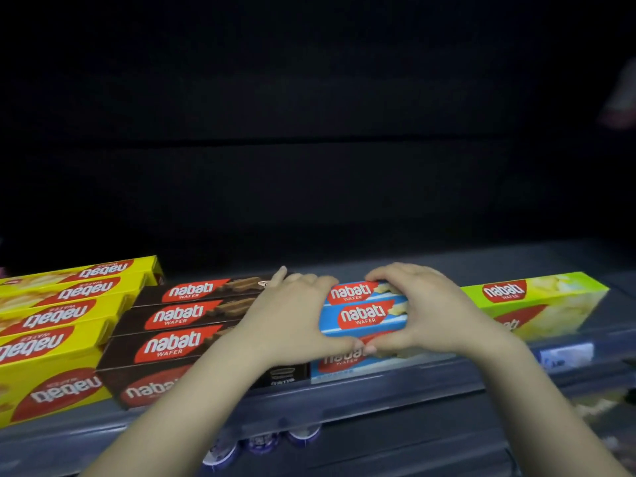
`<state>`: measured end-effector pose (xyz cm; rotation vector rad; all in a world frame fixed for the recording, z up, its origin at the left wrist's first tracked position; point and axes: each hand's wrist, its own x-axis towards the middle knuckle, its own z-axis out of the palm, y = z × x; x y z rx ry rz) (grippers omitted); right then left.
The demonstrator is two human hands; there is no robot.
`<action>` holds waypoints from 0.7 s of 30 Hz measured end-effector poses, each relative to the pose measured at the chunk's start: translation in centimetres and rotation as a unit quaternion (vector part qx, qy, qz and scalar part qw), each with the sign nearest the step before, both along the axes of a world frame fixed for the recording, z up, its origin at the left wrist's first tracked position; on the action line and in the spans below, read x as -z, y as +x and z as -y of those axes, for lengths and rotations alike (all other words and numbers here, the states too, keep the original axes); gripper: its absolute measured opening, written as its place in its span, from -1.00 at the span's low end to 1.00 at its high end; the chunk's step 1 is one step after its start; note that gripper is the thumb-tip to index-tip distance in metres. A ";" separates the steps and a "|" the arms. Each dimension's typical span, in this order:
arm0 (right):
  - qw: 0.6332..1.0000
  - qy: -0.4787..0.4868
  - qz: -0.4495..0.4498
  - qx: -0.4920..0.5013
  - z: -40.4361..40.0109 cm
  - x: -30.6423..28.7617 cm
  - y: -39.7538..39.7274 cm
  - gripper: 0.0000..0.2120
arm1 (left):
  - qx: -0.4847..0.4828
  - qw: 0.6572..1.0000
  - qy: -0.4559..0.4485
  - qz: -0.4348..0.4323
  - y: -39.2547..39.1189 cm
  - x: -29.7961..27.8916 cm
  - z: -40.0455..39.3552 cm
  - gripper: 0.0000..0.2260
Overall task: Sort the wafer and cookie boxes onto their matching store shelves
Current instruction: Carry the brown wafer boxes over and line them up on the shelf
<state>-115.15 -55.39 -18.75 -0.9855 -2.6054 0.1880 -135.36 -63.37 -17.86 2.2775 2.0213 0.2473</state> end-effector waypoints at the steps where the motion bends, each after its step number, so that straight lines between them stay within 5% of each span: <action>1: 1.000 0.006 0.003 -0.001 0.1 0.2 0.0 -0.09 | -0.002 1.000 0.000 -0.006 0.0 0.0 0.0 -0.21; 8: 0.995 0.002 -0.103 -0.001 0.2 -3.2 5.7 -0.10 | 0.031 0.998 0.049 -0.003 2.3 -2.1 0.1 -0.05; 13: 0.994 -0.049 0.009 0.101 -2.2 -2.0 10.8 0.11 | 0.032 0.998 0.032 0.034 6.4 -0.4 -2.0 -0.16; 21: 0.995 -0.009 0.012 0.094 -3.9 0.3 11.7 -0.24 | 0.016 0.999 0.040 0.024 6.9 0.8 -3.3 -0.27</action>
